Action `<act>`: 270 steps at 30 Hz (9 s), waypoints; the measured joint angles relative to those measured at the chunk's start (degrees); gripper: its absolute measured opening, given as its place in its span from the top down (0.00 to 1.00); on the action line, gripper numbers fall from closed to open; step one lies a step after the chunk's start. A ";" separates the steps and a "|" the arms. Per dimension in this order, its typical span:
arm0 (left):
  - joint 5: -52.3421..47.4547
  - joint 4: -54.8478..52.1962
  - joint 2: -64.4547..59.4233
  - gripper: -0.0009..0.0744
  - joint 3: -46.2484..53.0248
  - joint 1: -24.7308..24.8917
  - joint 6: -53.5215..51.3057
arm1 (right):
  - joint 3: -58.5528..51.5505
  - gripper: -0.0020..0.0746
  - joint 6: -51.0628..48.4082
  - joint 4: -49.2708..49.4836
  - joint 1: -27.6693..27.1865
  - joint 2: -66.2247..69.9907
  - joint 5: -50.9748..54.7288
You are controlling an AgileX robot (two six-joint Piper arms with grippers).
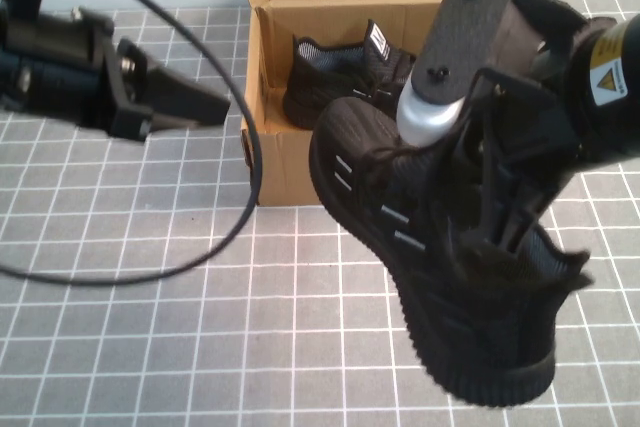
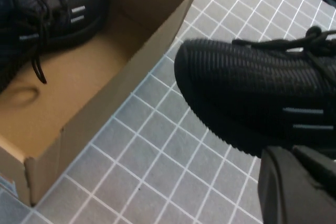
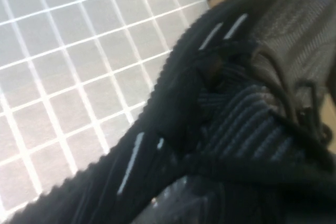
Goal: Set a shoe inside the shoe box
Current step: Hand over the shoe, then place the shoe in the shoe box
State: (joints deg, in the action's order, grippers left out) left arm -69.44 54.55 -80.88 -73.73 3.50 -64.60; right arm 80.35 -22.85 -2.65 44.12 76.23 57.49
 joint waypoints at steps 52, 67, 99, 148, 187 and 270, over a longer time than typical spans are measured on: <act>-0.68 0.49 -10.80 0.23 -14.59 13.34 -21.50 | 22.70 0.98 -43.09 27.56 -17.74 16.31 15.02; -0.48 4.63 -13.39 0.22 -14.59 15.34 -27.64 | 22.70 0.98 -43.49 26.42 -17.74 16.34 15.02; -0.07 2.31 -17.82 0.50 -14.63 19.39 -27.53 | 22.70 0.98 -43.49 25.63 -17.74 16.55 15.65; 18.82 -2.12 -18.18 0.95 -14.88 19.48 -22.45 | 21.95 0.80 -3.26 6.74 -17.74 1.42 14.80; 19.46 -6.95 -42.68 0.95 -37.47 19.48 -27.16 | -13.14 0.99 10.34 6.26 -17.74 -32.75 15.27; 16.68 -5.40 -49.58 0.96 -38.97 19.61 -30.29 | -17.84 0.99 9.07 6.36 -17.74 -31.35 10.51</act>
State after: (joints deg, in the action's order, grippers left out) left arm -52.76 49.15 -130.46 -112.70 23.11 -94.88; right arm 62.51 -13.78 3.71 26.38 44.88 68.00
